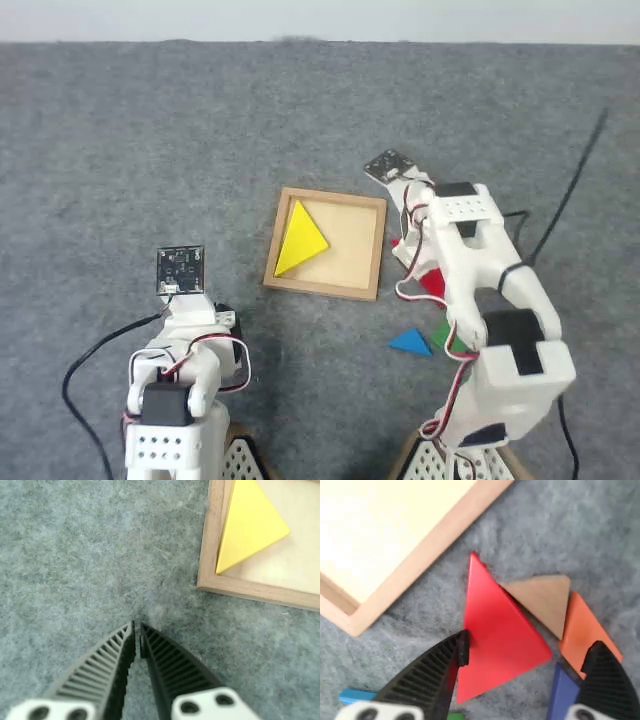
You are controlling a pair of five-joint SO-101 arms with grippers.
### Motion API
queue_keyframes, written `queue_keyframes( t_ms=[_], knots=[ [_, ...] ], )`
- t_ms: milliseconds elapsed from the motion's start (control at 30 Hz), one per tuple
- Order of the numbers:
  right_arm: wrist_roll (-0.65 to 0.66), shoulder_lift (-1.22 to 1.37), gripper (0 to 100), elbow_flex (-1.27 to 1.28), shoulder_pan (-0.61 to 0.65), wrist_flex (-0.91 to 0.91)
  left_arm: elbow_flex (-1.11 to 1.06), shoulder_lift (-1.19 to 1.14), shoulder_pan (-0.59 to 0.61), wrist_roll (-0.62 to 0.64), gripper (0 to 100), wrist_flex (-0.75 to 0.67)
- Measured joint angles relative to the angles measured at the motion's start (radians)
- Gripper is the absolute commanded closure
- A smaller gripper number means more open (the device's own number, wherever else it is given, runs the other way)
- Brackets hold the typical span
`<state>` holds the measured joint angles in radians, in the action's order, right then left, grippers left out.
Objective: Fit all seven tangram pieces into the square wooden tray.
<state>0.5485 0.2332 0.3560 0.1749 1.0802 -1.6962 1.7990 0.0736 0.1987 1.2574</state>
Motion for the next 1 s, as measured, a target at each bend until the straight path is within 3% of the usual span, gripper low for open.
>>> queue_keyframes(
  t_ms=[433, 700, 867, 1000],
  knots=[
    [-0.02, -0.031, 69.8, 0.072, 0.002, 0.029, 0.0, 0.0, 0.0, 0.0, 99, 0.0],
    [-0.083, -0.092, 83.0, 0.18, 0.037, 0.011, 0.0, 0.0, 0.0, 0.0, 99, 0.0],
    [-0.16, -0.107, 99.5, 0.18, 0.035, 0.011, 0.0, 0.0, 0.0, 0.0, 99, 0.0],
    [-0.219, -0.106, 99.3, 0.181, 0.035, 0.012, 0.0, 0.0, 0.0, 0.0, 99, 0.0]
  ],
)
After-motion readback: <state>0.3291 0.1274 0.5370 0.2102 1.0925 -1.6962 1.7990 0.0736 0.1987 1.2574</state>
